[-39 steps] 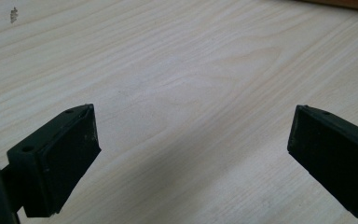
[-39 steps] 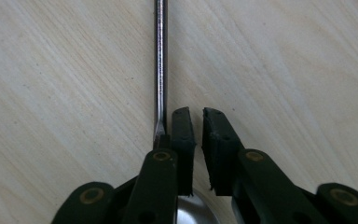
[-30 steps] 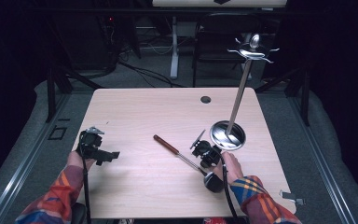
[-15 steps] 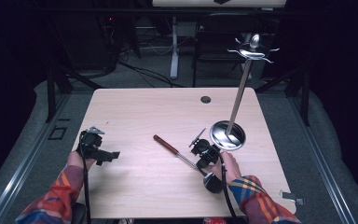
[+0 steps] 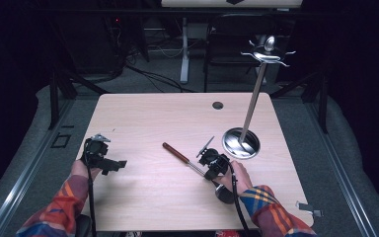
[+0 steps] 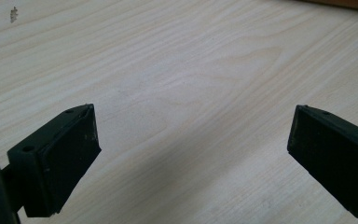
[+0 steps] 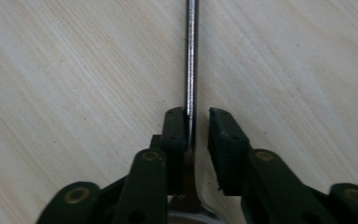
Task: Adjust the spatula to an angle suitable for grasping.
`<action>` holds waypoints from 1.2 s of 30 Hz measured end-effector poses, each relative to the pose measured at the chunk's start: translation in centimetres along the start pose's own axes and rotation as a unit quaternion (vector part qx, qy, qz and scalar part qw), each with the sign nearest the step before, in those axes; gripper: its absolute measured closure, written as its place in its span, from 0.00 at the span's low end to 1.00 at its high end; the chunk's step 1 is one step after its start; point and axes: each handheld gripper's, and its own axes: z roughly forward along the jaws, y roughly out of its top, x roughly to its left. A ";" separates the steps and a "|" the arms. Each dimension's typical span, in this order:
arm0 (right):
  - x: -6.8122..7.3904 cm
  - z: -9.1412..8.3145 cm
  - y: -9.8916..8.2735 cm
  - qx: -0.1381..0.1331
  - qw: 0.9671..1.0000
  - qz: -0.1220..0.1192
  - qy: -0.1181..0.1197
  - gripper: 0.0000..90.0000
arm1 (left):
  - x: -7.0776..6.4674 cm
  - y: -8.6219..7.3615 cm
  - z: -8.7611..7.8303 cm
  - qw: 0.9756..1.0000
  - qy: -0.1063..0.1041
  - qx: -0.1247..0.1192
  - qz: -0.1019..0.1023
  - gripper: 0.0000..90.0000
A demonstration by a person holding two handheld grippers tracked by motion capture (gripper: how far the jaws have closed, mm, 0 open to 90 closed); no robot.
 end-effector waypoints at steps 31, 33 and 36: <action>-1.6 -0.8 -2.2 0.039 0.999 -0.014 -0.015 0.94 | 0.1 -0.1 -0.1 1.000 -0.001 0.000 -0.001 0.02; -1.8 -0.9 -2.5 0.043 0.999 -0.016 -0.019 0.94 | 0.0 -0.1 -0.1 1.000 -0.001 -0.001 -0.002 0.02; -2.0 -1.0 -2.9 0.046 0.999 -0.021 -0.020 0.94 | 0.1 -0.1 -0.1 1.000 -0.001 -0.001 -0.001 0.02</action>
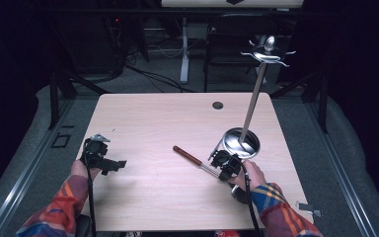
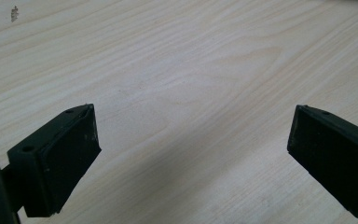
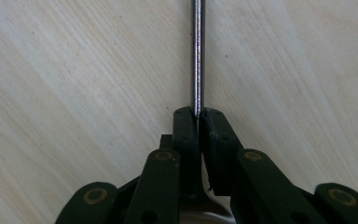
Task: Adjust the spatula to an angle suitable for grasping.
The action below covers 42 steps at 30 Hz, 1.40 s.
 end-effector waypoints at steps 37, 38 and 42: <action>-2.5 -0.7 -5.1 0.057 0.998 0.003 -0.020 0.93 | 0.0 -0.1 0.0 1.000 -0.001 -0.001 -0.003 0.02; -2.6 -0.6 -5.3 0.056 0.998 0.004 -0.021 0.93 | 0.0 0.0 0.0 1.000 -0.001 0.000 -0.003 0.02; -2.7 -0.7 -5.5 0.065 0.998 0.003 -0.026 0.93 | 0.0 0.0 0.0 1.000 -0.001 0.001 -0.003 0.02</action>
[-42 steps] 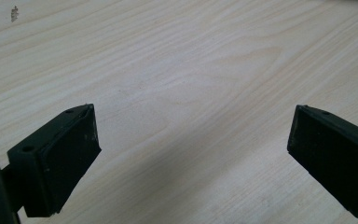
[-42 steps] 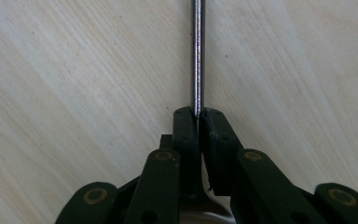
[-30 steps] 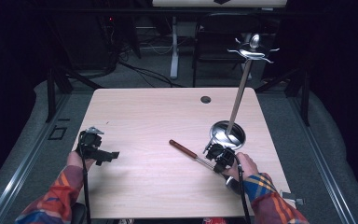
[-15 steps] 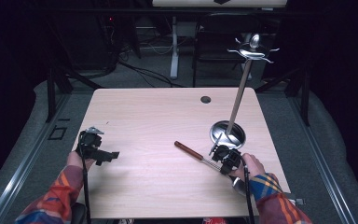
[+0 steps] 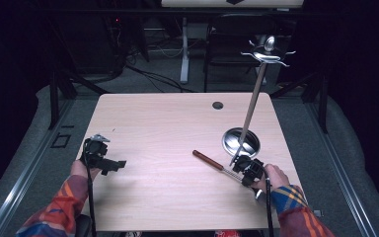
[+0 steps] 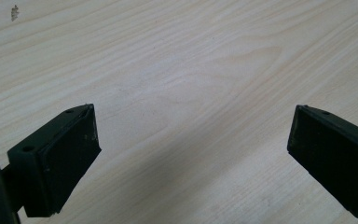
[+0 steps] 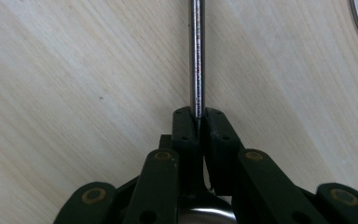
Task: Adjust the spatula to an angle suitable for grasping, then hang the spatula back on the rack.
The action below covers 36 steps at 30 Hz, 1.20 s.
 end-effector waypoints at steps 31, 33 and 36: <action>0.6 -2.1 3.2 -0.119 0.993 0.020 -0.005 0.39 | -0.1 0.1 0.1 1.000 0.000 0.002 0.005 0.02; 0.8 -1.9 3.8 -0.119 0.993 0.019 -0.012 0.47 | -0.1 0.1 0.1 1.000 0.000 0.002 0.005 0.02; 0.9 -1.6 4.6 -0.100 0.995 0.002 -0.013 0.56 | -0.1 0.1 0.1 1.000 0.000 0.001 0.005 0.02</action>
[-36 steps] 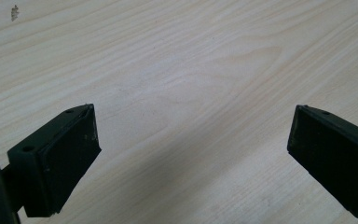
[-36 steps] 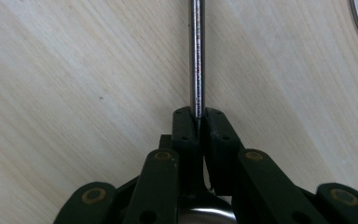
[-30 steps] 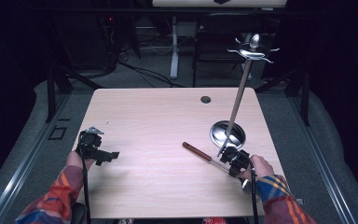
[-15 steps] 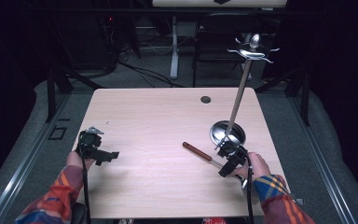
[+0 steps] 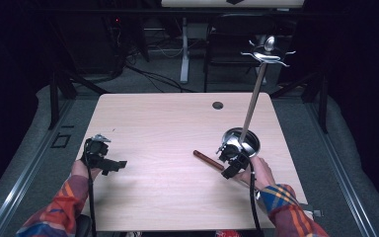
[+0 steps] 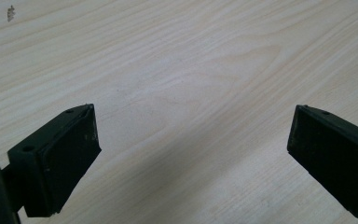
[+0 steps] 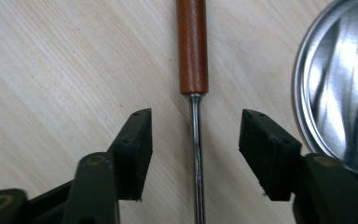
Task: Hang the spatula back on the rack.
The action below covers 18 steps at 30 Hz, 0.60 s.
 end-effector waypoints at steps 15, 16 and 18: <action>-0.1 1.6 0.8 0.038 0.999 -0.017 -0.007 0.80 | 0.1 0.0 0.0 1.000 0.000 0.001 -0.001 0.02; -0.1 1.7 0.9 0.041 0.999 -0.018 -0.008 0.81 | 0.1 -0.1 0.0 1.000 0.000 0.000 -0.001 0.02; 0.0 1.9 1.0 0.045 0.999 -0.018 -0.007 0.82 | 0.1 0.0 0.0 1.000 0.000 0.000 0.000 0.02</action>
